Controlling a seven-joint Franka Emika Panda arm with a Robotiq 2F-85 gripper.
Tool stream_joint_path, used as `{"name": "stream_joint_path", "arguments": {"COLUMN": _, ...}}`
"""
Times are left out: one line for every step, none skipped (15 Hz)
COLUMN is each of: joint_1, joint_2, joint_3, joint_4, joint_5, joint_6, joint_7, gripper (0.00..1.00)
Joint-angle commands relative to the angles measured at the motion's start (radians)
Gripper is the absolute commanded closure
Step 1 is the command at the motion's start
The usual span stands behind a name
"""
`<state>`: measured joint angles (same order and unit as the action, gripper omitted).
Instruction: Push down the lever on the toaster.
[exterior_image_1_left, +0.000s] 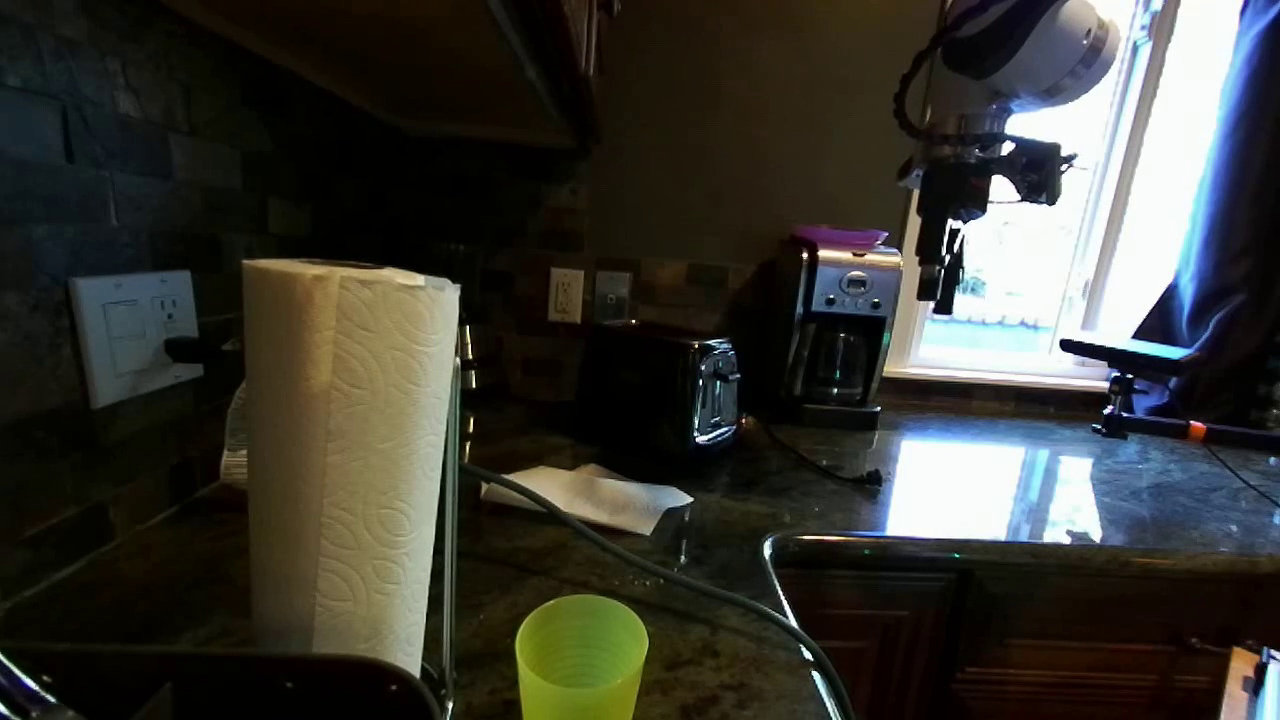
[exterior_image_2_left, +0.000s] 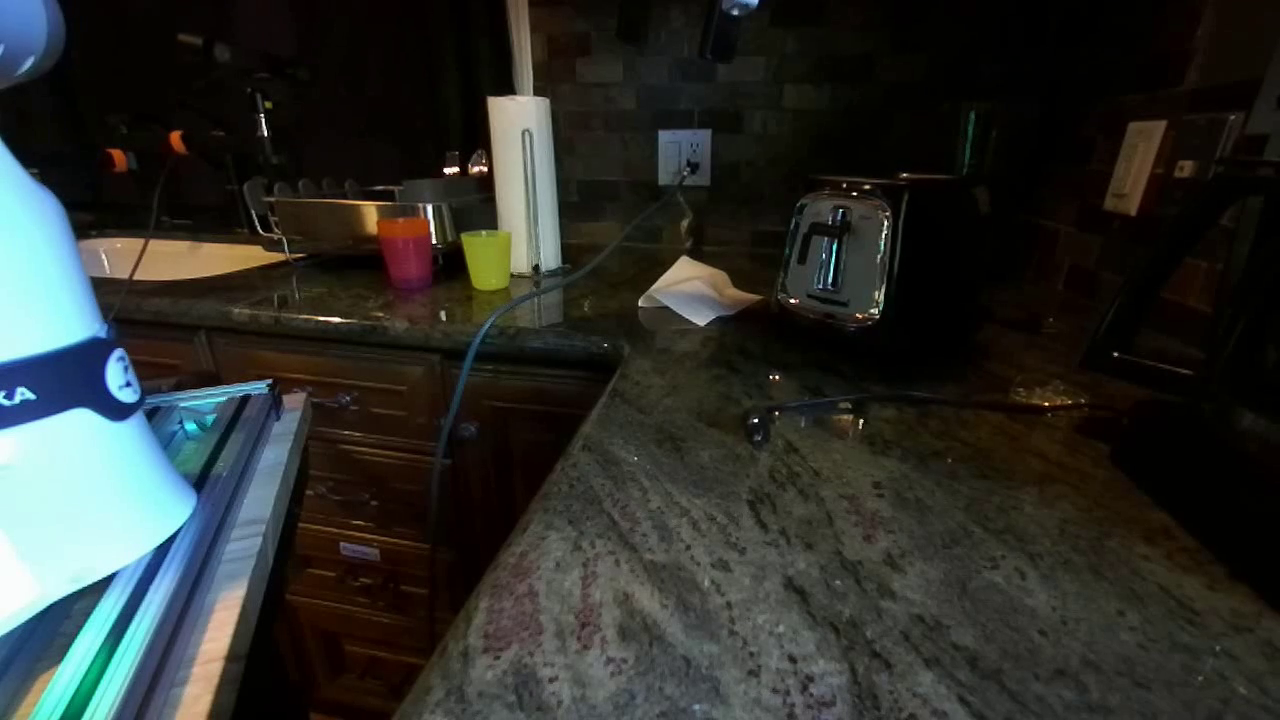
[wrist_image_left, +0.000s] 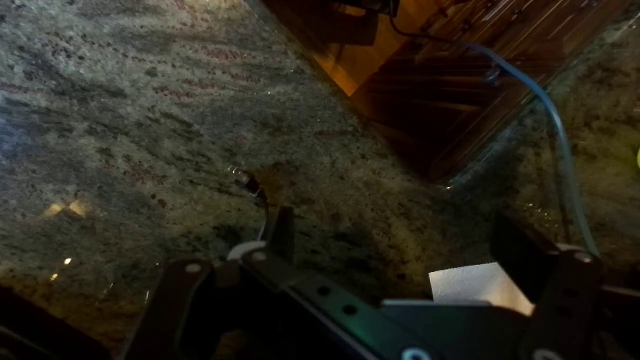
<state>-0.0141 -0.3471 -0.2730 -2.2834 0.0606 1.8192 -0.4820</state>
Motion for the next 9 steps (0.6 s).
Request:
{"name": "stream_joint_path", "arguments": {"joint_1": -0.002, "joint_2": -0.002, "joint_3": 0.040, "joint_4": -0.045, "joint_5": 0.030, "joint_6": 0.088, "joint_7": -0.025, "gripper": 0.00}}
{"name": "stream_joint_path", "arguments": {"joint_1": 0.007, "joint_2": -0.001, "joint_3": 0.048, "joint_4": -0.051, "joint_5": 0.043, "joint_6": 0.120, "joint_7": -0.039, "gripper": 0.00}}
{"name": "stream_joint_path", "arguments": {"joint_1": 0.011, "joint_2": 0.000, "joint_3": 0.060, "joint_4": -0.057, "joint_5": 0.042, "joint_6": 0.166, "joint_7": -0.053, "gripper": 0.00}}
{"name": "stream_joint_path", "arguments": {"joint_1": 0.016, "joint_2": 0.001, "joint_3": 0.070, "joint_4": -0.061, "joint_5": 0.042, "joint_6": 0.207, "joint_7": -0.063, "gripper": 0.00}}
{"name": "stream_joint_path", "arguments": {"joint_1": 0.021, "joint_2": 0.003, "joint_3": 0.077, "joint_4": -0.065, "joint_5": 0.043, "joint_6": 0.259, "joint_7": -0.075, "gripper": 0.00}}
{"name": "stream_joint_path", "arguments": {"joint_1": 0.029, "joint_2": 0.006, "joint_3": 0.081, "joint_4": -0.069, "joint_5": 0.055, "joint_6": 0.298, "joint_7": -0.088, "gripper": 0.11}}
{"name": "stream_joint_path", "arguments": {"joint_1": 0.040, "joint_2": 0.010, "joint_3": 0.086, "joint_4": -0.076, "joint_5": 0.070, "joint_6": 0.335, "joint_7": -0.102, "gripper": 0.26}}
{"name": "stream_joint_path", "arguments": {"joint_1": 0.051, "joint_2": 0.016, "joint_3": 0.089, "joint_4": -0.081, "joint_5": 0.088, "joint_6": 0.368, "joint_7": -0.116, "gripper": 0.34}}
{"name": "stream_joint_path", "arguments": {"joint_1": 0.060, "joint_2": 0.025, "joint_3": 0.094, "joint_4": -0.088, "joint_5": 0.102, "joint_6": 0.403, "joint_7": -0.132, "gripper": 0.42}}
